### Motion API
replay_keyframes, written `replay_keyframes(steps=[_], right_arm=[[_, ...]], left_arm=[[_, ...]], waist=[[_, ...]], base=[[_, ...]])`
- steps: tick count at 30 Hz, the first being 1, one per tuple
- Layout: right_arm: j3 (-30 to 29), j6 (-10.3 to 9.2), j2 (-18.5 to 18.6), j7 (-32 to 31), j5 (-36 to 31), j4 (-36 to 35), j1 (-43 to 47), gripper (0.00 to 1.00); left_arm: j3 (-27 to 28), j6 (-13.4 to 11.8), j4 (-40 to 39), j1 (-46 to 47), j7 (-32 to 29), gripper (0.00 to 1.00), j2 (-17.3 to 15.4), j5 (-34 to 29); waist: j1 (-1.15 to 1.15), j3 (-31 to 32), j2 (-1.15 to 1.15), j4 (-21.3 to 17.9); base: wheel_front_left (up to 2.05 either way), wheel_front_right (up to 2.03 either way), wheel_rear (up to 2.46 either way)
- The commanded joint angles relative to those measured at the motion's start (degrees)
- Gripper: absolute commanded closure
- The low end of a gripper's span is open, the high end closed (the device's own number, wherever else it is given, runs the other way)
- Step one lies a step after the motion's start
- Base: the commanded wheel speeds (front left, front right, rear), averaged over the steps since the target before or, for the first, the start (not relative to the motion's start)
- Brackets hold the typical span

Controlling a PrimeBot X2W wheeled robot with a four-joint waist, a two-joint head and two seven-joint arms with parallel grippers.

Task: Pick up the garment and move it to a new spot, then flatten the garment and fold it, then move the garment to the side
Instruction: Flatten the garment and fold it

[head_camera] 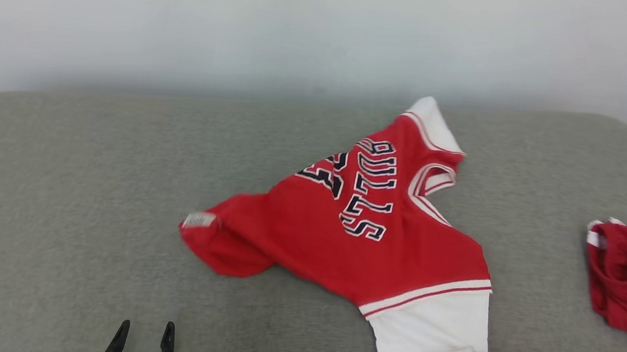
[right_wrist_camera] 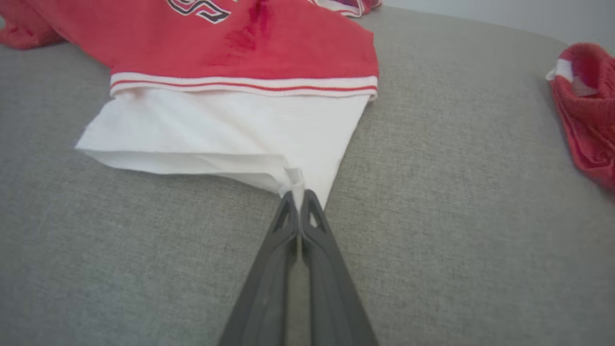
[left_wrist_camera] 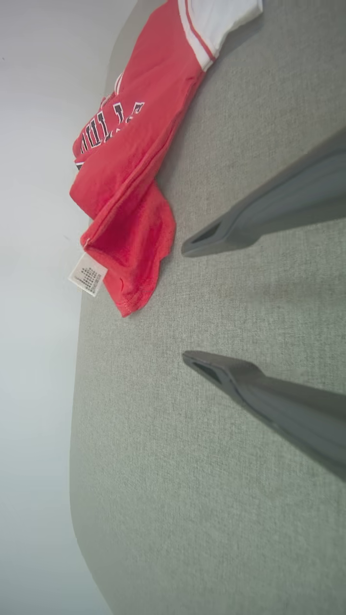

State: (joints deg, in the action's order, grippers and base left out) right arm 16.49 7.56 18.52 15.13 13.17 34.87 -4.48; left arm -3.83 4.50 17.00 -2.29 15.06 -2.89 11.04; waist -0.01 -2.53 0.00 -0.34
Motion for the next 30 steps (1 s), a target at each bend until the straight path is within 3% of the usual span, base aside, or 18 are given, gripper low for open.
replay_keyframes(steps=[1,3,4,5,6,14,23,30], right_arm=[[-1.2,-0.16,0.0,0.0,-0.6,-0.8,1.0,1.0],[-2.4,-0.16,-0.6,0.0,-1.0,-1.9,1.4,1.0],[-2.9,-0.16,-1.1,0.0,-0.9,-2.8,1.5,0.9],[-3.5,-0.16,-1.9,0.0,-0.1,-5.2,1.7,0.19],[-3.5,-0.16,-2.1,0.0,0.1,-6.5,1.8,0.0],[-2.8,-0.16,-3.6,0.0,1.9,-14.7,1.0,0.0],[-3.0,-0.16,-6.8,0.0,1.6,-16.0,-2.2,0.0],[-3.5,-0.16,-6.8,0.0,1.4,-16.6,-4.7,0.0]], left_arm=[[-0.2,-0.3,0.1,0.3,0.2,0.0,0.0,0.5],[-0.3,-0.4,0.1,0.5,0.2,0.0,0.0,0.6],[-0.3,-0.4,0.1,0.6,0.2,0.0,0.0,0.6],[-0.2,-0.3,0.1,0.9,0.2,0.0,0.0,0.6],[-0.2,-0.3,0.1,1.1,0.2,0.0,0.0,0.5],[0.1,0.0,0.3,3.4,0.2,0.0,0.0,-0.5],[1.0,0.3,0.7,8.7,0.2,0.0,0.0,-1.3],[2.0,0.5,0.3,13.4,0.2,0.0,0.0,-2.7]], waist=[[0.01,1.3,0.0,-4.0],[0.01,1.0,0.0,-4.8],[0.01,0.8,0.0,-5.1],[0.01,0.3,0.0,-5.5],[0.01,0.0,0.0,-5.6],[0.01,-3.2,0.0,-5.6],[0.01,-8.2,0.0,-4.4],[0.01,-11.8,0.0,-4.2]], base=[[0.0,0.0,0.0],[0.0,0.0,0.0],[0.0,0.0,0.0],[0.0,0.0,0.0],[0.0,0.0,0.0],[0.0,0.0,0.0],[0.0,0.0,0.0],[0.0,0.0,0.0]])
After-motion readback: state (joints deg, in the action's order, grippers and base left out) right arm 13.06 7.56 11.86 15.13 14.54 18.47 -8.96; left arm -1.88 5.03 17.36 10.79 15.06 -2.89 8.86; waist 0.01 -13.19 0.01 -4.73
